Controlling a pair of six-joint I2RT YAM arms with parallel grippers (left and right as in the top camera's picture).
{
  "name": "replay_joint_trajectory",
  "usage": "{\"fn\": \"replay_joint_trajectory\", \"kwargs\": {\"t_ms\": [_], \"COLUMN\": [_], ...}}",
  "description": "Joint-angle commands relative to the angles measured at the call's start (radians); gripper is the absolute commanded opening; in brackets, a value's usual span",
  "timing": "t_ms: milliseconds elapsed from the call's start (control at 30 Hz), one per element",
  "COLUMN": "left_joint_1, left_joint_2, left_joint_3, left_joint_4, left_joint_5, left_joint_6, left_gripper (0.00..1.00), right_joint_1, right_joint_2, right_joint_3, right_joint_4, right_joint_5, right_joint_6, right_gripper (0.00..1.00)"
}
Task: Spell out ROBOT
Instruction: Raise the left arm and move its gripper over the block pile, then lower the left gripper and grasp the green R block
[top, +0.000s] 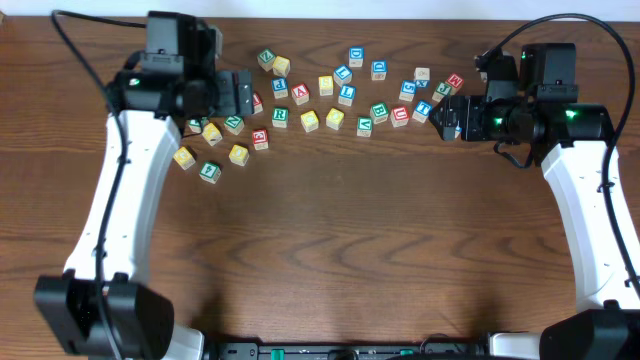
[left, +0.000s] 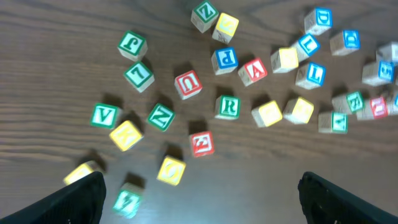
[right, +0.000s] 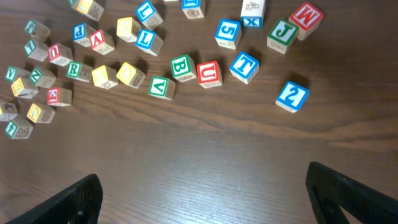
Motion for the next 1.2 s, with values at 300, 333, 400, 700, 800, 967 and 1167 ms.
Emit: {"fn": "replay_joint_trajectory", "kwargs": {"t_ms": [300, 333, 400, 700, 800, 967, 1167], "left_joint_1": [-0.109, -0.116, -0.130, -0.171, -0.173, -0.174, -0.174], "left_joint_2": [0.132, 0.143, 0.164, 0.208, 0.213, 0.261, 0.359], "left_joint_3": [0.021, 0.021, 0.021, 0.021, 0.021, 0.021, 0.021], "left_joint_4": [0.103, 0.112, 0.132, 0.184, 0.192, 0.203, 0.238], "left_joint_5": [-0.021, -0.021, -0.025, -0.120, -0.160, -0.177, -0.179], "left_joint_6": [-0.159, -0.159, -0.170, -0.221, -0.217, -0.182, -0.133], "left_gripper": [0.97, 0.97, 0.96, 0.95, 0.95, 0.95, 0.89], "right_joint_1": [-0.013, -0.013, -0.013, -0.013, -0.013, -0.013, -0.013], "right_joint_2": [0.000, 0.000, 0.000, 0.000, 0.000, 0.000, 0.000], "right_joint_3": [0.020, 0.020, 0.020, 0.020, 0.020, 0.020, 0.020], "right_joint_4": [-0.002, -0.002, -0.002, -0.002, -0.002, -0.002, -0.002], "right_joint_5": [-0.006, -0.006, -0.006, -0.006, -0.006, -0.006, -0.006], "right_joint_6": [-0.005, -0.005, -0.005, -0.005, -0.005, -0.005, -0.005], "right_gripper": [0.99, 0.99, 0.99, 0.99, 0.99, 0.99, 0.99]}}
